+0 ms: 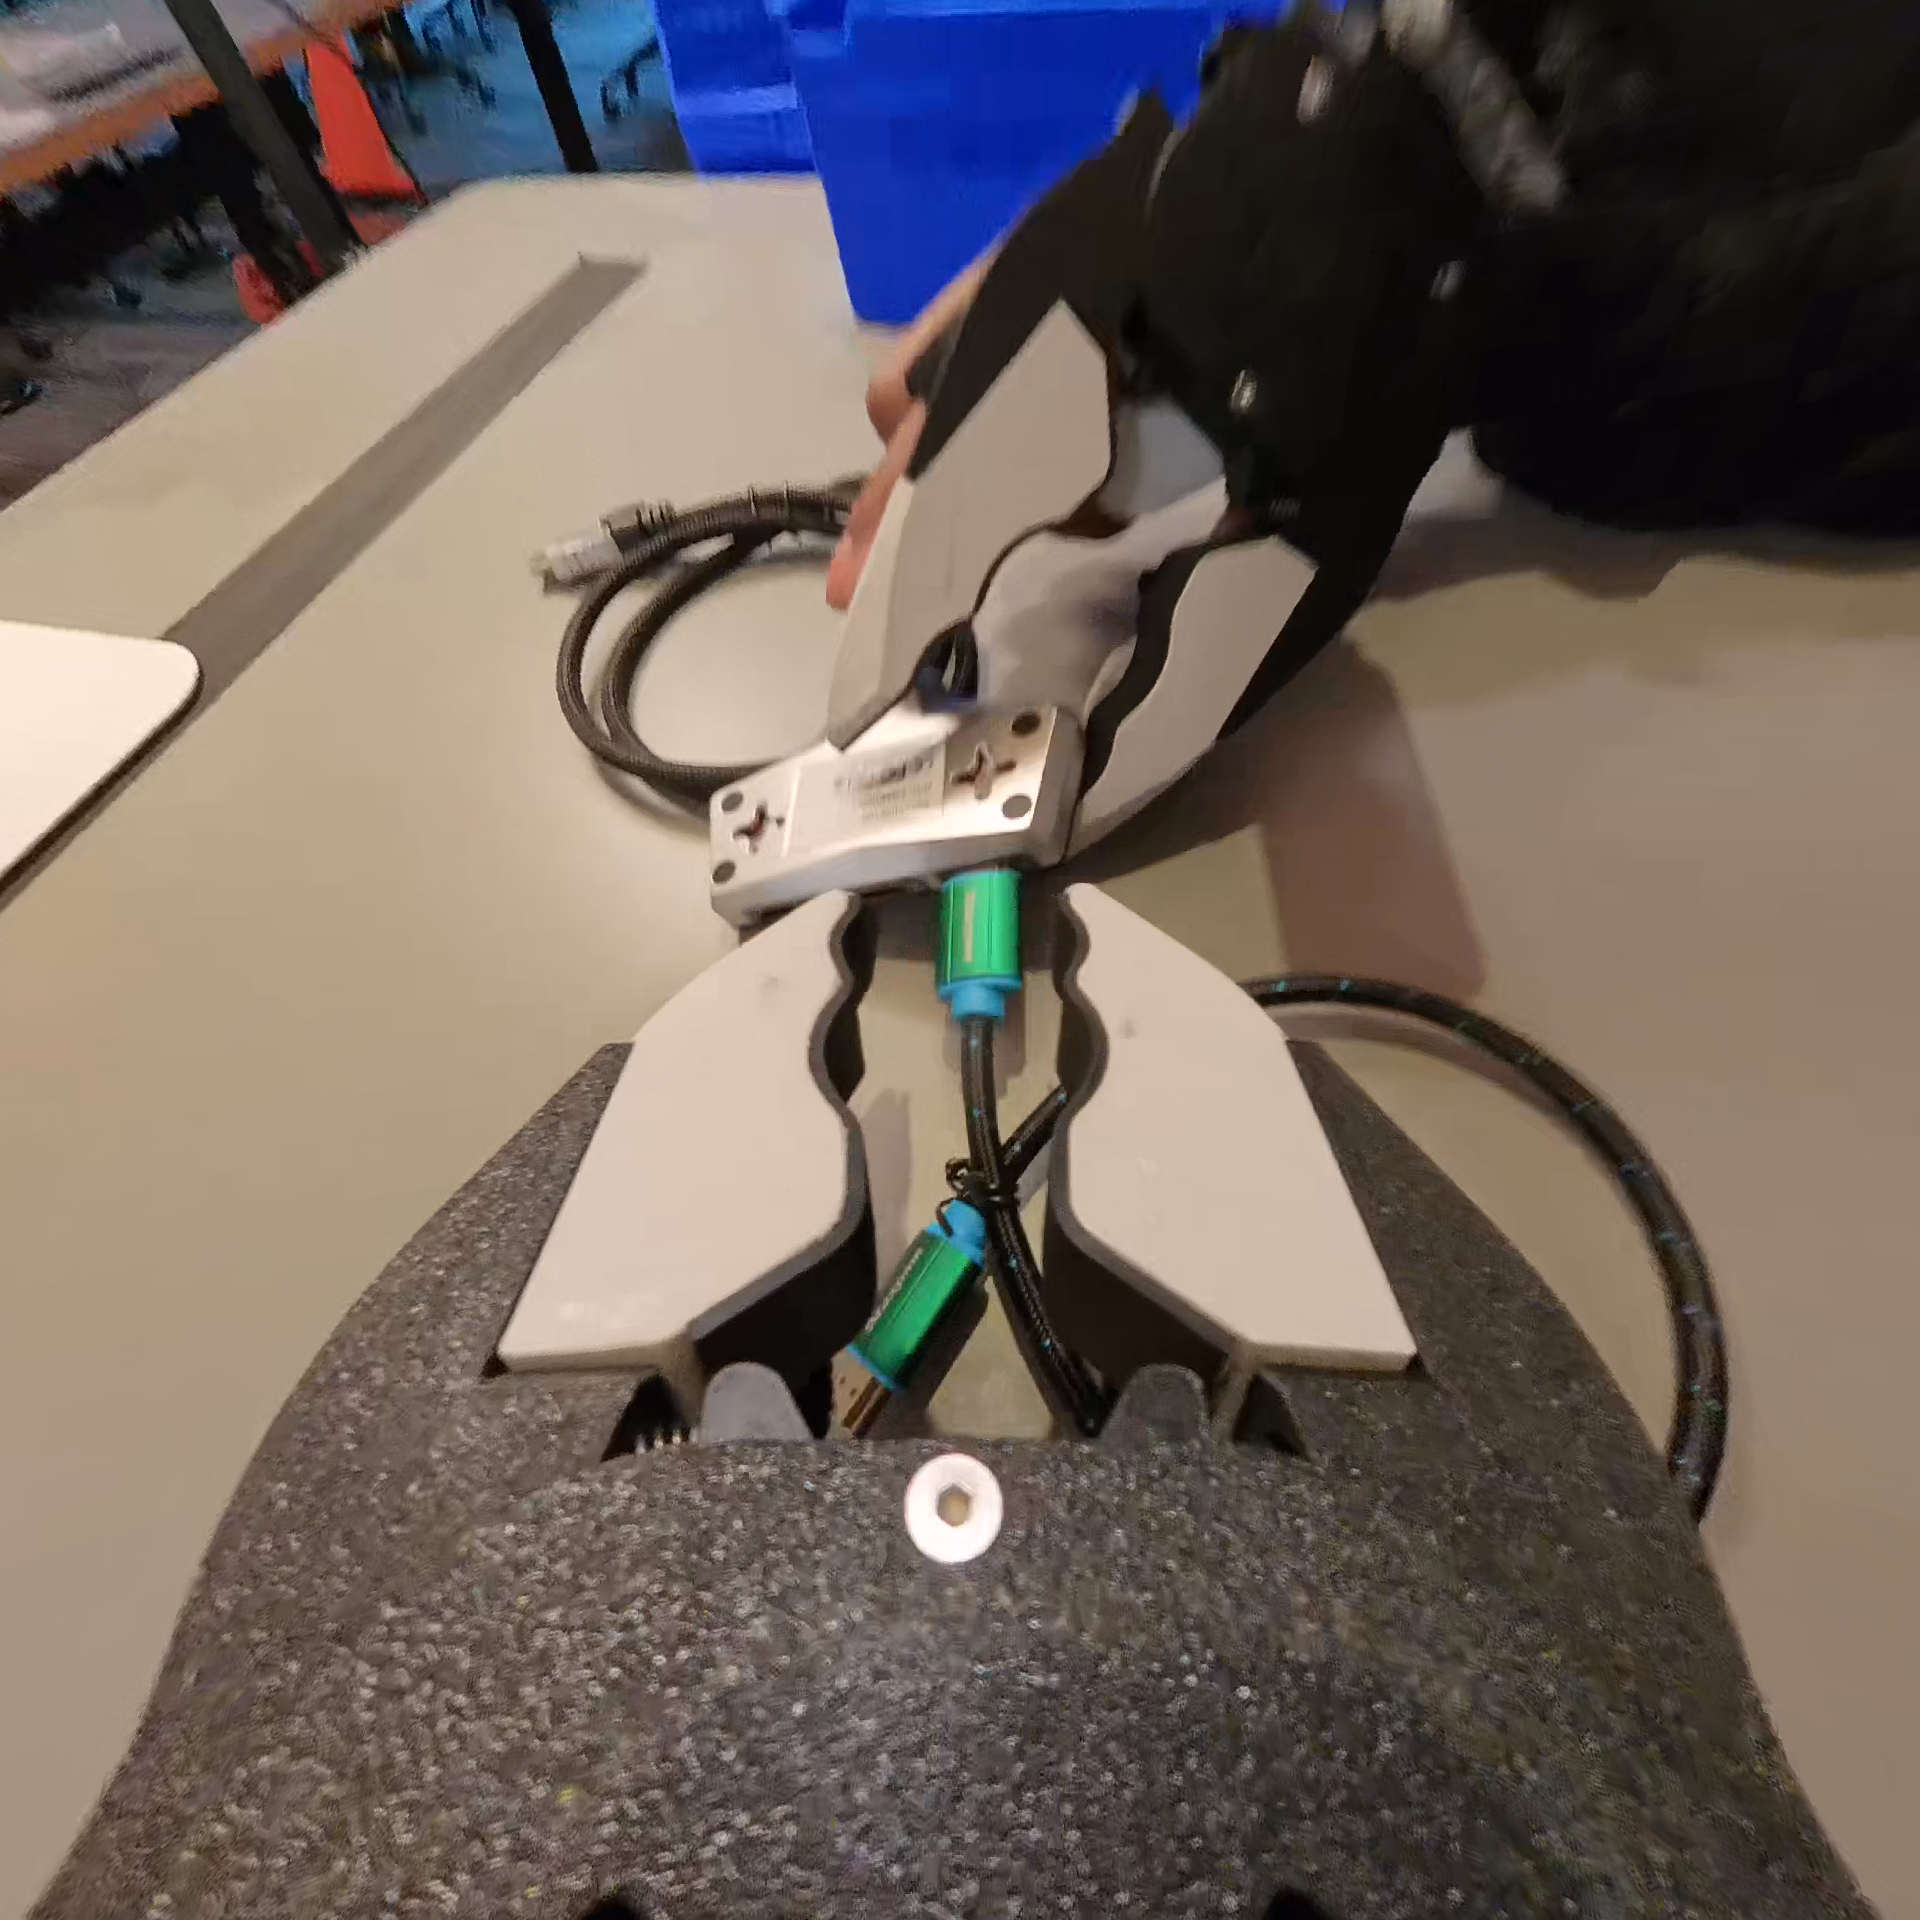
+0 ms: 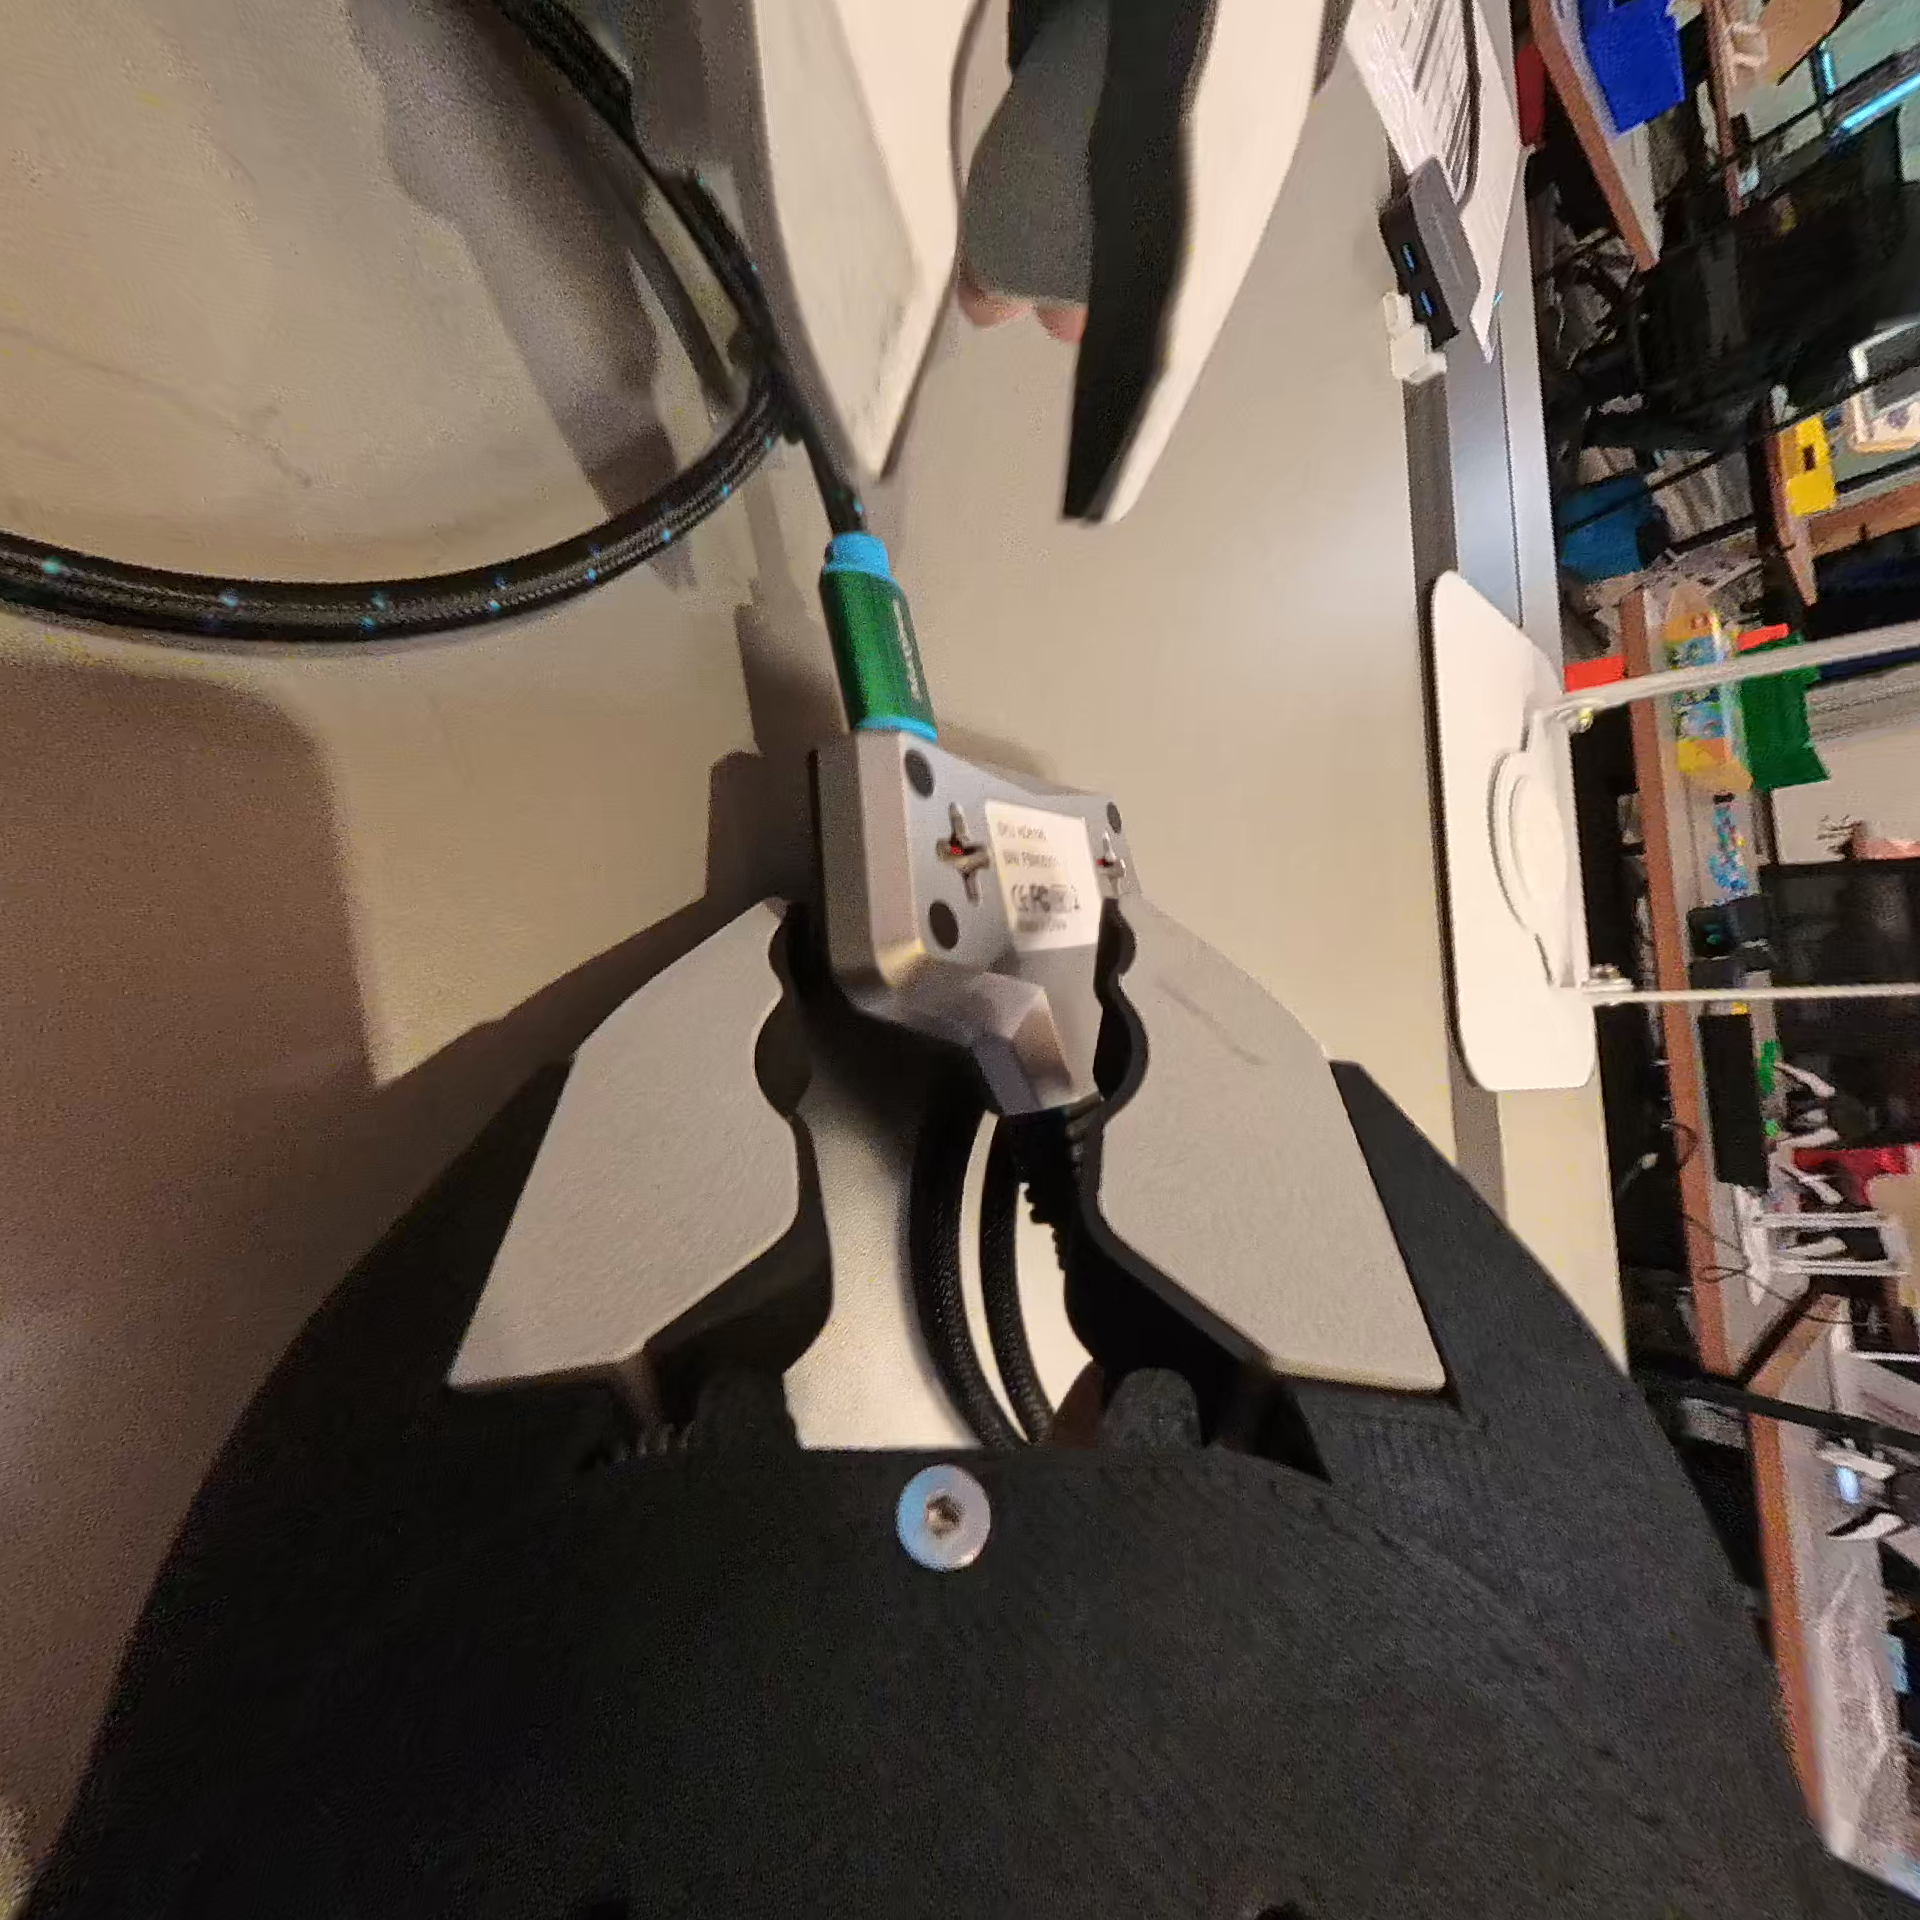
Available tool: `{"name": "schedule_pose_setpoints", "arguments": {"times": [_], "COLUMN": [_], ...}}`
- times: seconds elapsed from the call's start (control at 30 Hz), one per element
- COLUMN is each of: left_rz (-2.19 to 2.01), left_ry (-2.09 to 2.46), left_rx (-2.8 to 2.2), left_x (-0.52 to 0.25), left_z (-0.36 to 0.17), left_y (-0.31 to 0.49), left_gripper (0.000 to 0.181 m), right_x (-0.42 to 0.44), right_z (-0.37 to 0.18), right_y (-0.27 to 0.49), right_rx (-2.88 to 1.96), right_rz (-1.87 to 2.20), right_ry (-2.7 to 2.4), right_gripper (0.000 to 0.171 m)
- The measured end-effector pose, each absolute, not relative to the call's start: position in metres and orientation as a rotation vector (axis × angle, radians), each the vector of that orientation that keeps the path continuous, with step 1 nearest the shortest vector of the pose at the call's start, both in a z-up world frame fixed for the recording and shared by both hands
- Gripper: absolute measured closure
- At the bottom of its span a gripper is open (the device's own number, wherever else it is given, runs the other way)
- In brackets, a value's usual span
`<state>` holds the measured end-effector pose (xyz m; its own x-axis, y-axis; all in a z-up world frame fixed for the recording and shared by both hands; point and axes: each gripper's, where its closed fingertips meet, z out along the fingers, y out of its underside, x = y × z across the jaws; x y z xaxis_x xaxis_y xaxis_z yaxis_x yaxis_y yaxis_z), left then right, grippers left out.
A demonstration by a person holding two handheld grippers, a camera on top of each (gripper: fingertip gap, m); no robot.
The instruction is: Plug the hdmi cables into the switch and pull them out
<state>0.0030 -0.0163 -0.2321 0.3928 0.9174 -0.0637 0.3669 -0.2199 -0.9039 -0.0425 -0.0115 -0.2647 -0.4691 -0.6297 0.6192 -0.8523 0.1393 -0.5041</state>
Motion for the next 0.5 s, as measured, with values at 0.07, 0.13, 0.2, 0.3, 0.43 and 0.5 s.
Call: {"name": "schedule_pose_setpoints", "arguments": {"times": [0.07,0.13,0.2,0.3,0.43,0.5], "left_rz": [0.756,0.737,0.748,0.826,1.037,1.087], "left_ry": [-1.100,-1.084,-1.073,-1.034,-1.001,-0.970], "left_rx": [-1.663,-1.553,-1.438,-1.287,-1.195,-1.180], "left_x": [0.004,0.004,0.004,0.005,0.012,0.018], "left_z": [-0.219,-0.206,-0.194,-0.173,-0.148,-0.135], "left_y": [-0.016,-0.019,-0.025,-0.036,-0.052,-0.051], "left_gripper": [0.133,0.119,0.107,0.100,0.097,0.107], "right_x": [-0.044,-0.043,-0.043,-0.043,-0.045,-0.044], "right_z": [-0.265,-0.265,-0.264,-0.264,-0.262,-0.262], "right_y": [-0.009,-0.005,-0.003,-0.003,-0.007,-0.007], "right_rx": [1.425,1.403,1.382,1.333,1.271,1.273], "right_rz": [1.264,1.309,1.349,1.411,1.469,1.469], "right_ry": [-2.204,-2.258,-2.292,-2.330,-2.392,-2.390], "right_gripper": [0.117,0.117,0.117,0.119,0.115,0.117]}}
